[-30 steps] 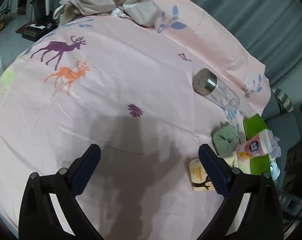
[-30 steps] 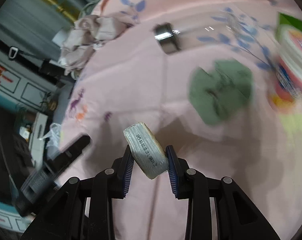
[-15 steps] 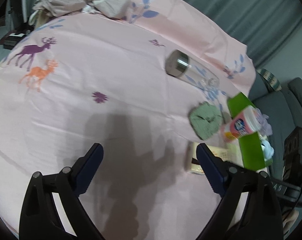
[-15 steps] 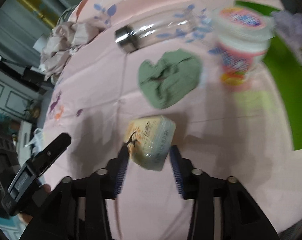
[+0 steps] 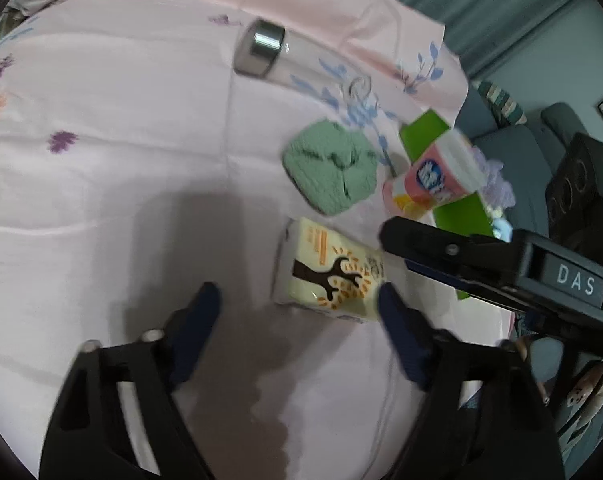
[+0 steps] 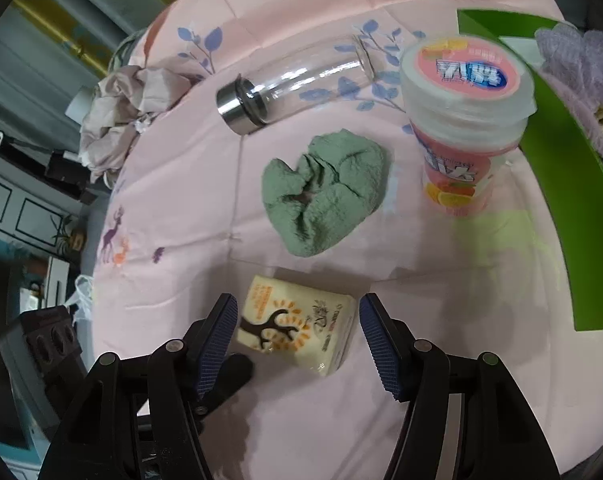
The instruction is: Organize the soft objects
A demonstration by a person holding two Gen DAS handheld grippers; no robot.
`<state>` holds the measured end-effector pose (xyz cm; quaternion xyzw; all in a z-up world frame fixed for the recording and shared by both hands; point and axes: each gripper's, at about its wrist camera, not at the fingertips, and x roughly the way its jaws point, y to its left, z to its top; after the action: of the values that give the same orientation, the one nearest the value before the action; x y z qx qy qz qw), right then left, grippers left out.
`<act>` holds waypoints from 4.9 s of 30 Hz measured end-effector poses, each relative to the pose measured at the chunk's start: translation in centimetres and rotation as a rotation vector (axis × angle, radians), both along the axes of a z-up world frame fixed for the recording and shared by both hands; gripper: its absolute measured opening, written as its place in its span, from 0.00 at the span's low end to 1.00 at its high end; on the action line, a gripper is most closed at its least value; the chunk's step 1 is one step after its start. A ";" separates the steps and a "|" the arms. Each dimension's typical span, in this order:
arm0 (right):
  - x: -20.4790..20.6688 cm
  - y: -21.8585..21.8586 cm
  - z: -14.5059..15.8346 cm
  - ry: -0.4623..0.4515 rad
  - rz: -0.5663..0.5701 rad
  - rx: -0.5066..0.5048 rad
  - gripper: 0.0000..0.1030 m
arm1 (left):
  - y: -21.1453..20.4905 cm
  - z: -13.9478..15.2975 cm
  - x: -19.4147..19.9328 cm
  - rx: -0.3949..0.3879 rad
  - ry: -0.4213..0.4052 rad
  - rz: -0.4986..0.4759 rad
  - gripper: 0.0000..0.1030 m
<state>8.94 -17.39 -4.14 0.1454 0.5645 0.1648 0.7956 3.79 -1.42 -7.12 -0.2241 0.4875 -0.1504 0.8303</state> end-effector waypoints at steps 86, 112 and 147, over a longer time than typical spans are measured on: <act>-1.1 -21.2 13.1 -0.435 -0.386 0.092 0.79 | -14.4 15.4 5.6 0.065 -0.318 -0.172 0.91; 3.9 6.1 0.2 -0.216 0.072 -0.360 0.62 | 8.1 3.8 -4.1 0.183 -0.015 0.364 0.97; 0.2 0.0 0.9 -0.032 0.118 0.083 0.65 | 2.4 0.3 -1.7 0.068 0.080 0.168 0.65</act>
<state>9.13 -17.44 -3.23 0.1420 0.5521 0.2367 0.7867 2.06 0.95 -6.81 -0.2416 0.5045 -0.0546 0.8271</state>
